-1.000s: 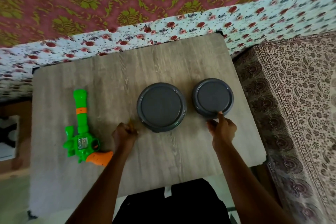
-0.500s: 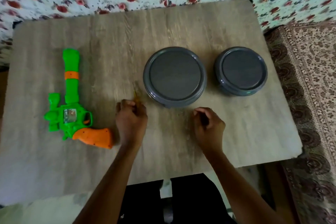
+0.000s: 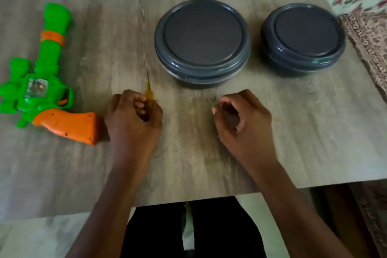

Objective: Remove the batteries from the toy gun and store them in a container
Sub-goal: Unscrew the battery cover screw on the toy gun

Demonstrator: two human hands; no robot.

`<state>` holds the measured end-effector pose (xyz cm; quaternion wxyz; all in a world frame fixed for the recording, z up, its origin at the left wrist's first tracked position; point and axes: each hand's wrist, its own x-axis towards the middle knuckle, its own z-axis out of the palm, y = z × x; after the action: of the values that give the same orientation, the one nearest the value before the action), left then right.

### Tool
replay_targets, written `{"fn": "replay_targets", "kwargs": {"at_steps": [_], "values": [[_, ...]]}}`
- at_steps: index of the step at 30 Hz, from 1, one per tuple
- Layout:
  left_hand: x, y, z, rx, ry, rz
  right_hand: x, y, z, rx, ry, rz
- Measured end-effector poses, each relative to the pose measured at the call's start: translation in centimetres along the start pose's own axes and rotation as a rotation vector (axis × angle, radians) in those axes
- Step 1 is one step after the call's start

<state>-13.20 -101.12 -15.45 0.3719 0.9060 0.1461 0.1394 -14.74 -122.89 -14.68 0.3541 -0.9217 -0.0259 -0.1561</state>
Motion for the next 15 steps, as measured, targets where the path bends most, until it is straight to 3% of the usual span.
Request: {"fn": "replay_targets", "kwargs": {"at_steps": [4, 12, 15], "values": [[-1.1, -0.2, -0.4, -0.009, 0.061, 0.039, -0.8, 0.0, 0.4, -0.088, -0.054, -0.102], [-2.3, -0.8, -1.0, -0.179, 0.181, 0.053, -1.3, -0.2, 0.4, -0.028, -0.112, -0.248], [-2.1, -1.4, -1.0, -0.283, 0.155, 0.087, -1.7, -0.8, 0.3, -0.064, -0.160, -0.315]]}}
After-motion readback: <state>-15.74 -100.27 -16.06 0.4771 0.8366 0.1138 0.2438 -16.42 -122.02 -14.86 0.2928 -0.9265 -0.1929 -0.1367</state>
